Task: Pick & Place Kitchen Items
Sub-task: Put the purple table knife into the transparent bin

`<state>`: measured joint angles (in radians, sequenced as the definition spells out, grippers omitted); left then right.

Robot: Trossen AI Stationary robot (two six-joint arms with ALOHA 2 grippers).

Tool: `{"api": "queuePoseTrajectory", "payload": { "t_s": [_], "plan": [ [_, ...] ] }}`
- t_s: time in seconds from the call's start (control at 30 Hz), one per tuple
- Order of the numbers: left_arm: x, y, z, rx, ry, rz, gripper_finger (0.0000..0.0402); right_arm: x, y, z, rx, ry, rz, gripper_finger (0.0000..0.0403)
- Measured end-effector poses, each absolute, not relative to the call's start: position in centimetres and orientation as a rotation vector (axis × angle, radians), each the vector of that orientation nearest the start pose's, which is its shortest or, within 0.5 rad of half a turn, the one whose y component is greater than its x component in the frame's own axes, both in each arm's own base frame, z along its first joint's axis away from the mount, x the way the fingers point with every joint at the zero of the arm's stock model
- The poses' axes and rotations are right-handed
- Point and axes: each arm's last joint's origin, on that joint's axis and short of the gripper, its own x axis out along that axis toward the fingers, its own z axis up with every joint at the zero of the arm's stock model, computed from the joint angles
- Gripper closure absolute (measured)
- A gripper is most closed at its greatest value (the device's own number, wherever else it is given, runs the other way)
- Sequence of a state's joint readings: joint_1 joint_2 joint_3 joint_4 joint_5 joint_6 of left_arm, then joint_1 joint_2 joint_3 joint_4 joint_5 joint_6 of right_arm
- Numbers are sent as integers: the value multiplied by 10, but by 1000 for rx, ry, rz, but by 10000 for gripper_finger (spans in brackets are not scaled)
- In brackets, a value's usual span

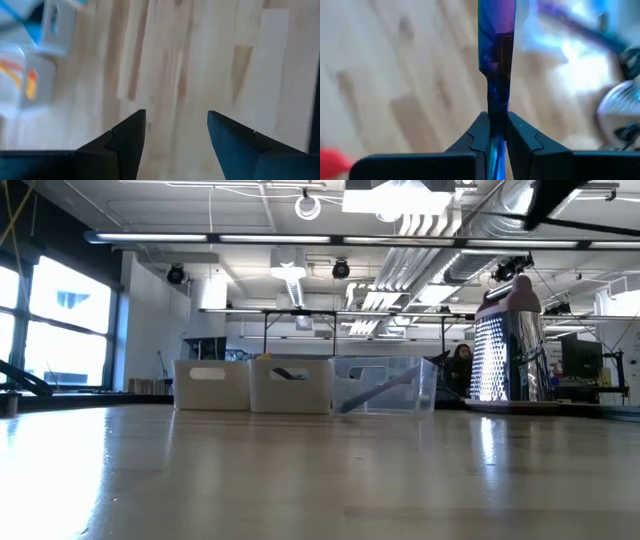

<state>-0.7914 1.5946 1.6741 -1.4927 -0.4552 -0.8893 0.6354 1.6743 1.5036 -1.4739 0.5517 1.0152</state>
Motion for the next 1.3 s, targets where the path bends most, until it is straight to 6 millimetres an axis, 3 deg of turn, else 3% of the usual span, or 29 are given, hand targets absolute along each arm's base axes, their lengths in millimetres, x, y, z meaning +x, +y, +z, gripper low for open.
{"api": "queuePoseTrajectory", "payload": {
  "t_s": [0.17,0.37,0.53,0.77,0.97,1.3],
  "plan": [
    [212,-193,356,232,1044,144,194,237,112,330,-112,1048,-616,374],
    [239,-183,361,336,932,84,194,226,54,364,-218,955,-709,374],
    [269,-163,360,403,935,-19,194,231,47,371,-451,907,-722,374],
    [292,-105,358,430,1046,21,194,232,34,375,-811,938,-845,374],
    [293,-59,354,371,1192,163,194,238,10,378,-1014,1083,-871,374],
    [278,-9,351,288,1368,487,194,250,-34,369,-1221,1403,-863,374]
  ]
}}
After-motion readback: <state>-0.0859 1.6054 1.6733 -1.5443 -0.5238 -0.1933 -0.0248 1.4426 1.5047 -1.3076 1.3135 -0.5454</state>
